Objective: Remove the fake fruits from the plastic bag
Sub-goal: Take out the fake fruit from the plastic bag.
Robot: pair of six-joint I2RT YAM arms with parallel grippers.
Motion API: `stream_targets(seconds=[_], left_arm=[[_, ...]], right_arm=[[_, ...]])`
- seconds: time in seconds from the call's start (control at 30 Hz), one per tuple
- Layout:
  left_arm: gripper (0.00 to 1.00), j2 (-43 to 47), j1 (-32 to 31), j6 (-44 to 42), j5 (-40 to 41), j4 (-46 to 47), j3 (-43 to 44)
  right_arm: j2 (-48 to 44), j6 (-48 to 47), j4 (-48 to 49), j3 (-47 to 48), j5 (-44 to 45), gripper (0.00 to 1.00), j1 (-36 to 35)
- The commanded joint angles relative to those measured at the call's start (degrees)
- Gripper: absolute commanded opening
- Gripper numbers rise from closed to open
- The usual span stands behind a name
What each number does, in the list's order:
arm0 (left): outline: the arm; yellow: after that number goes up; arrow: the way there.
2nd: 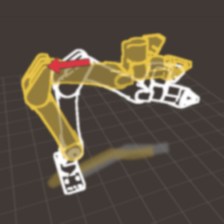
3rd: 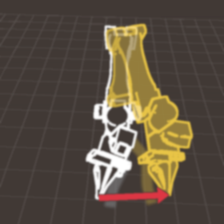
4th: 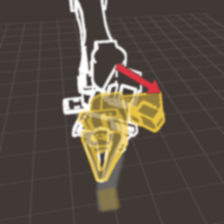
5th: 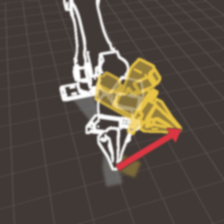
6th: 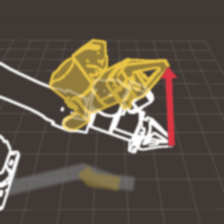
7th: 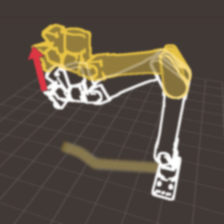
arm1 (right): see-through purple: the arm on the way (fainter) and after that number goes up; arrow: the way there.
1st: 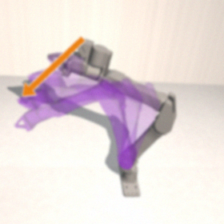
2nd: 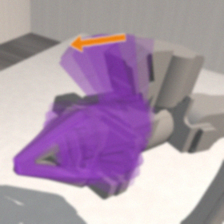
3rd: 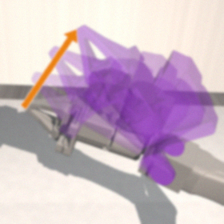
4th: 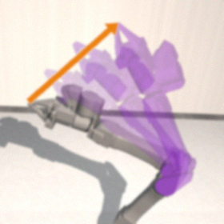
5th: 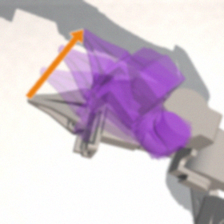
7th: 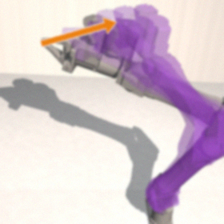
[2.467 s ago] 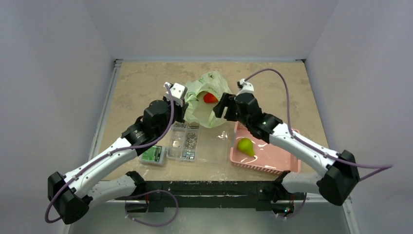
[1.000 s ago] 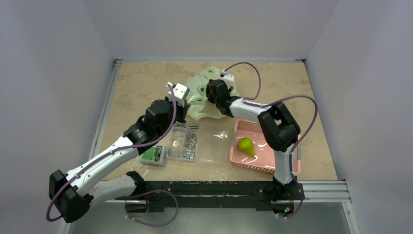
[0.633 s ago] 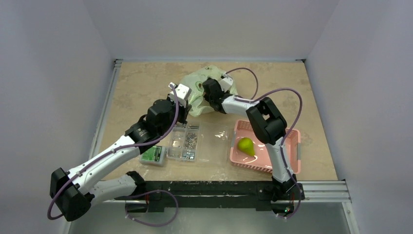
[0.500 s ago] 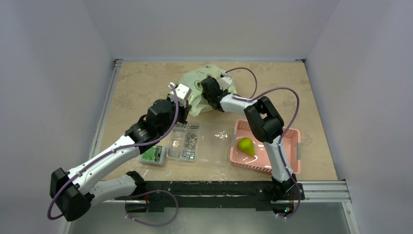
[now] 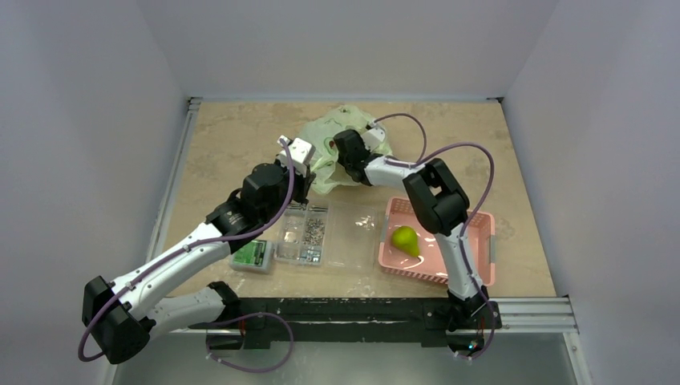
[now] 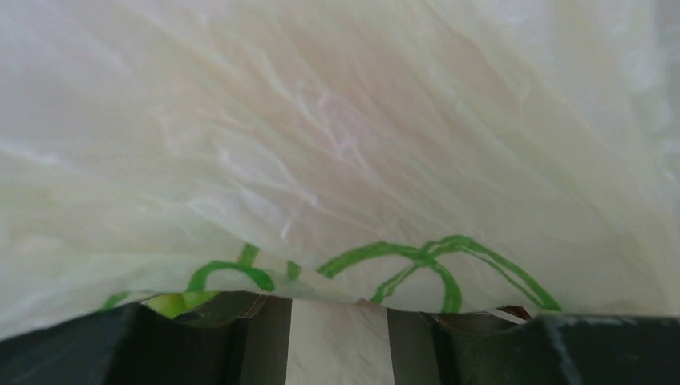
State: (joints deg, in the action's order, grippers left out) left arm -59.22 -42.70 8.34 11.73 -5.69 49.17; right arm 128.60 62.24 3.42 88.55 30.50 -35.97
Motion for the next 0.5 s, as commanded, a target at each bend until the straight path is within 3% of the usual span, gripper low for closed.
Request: stream_targets(seconds=[0.0,0.13,0.47], left_arm=[[0.0,0.9,0.3,0.1,-0.3,1.0,2.4],[0.0,0.8,0.3,0.1,0.0,0.9,2.5],[0.0,0.5,0.3,-0.4,0.4,0.9,2.4]], right_arm=[[-6.1,-4.1,0.9,-3.4,0.3,0.13,0.2],[-11.1,-5.7,2.6,-8.9,-4.0,0.0,0.1],[-22.0,-12.4,8.8,-23.5,-16.2,0.0,0.0]])
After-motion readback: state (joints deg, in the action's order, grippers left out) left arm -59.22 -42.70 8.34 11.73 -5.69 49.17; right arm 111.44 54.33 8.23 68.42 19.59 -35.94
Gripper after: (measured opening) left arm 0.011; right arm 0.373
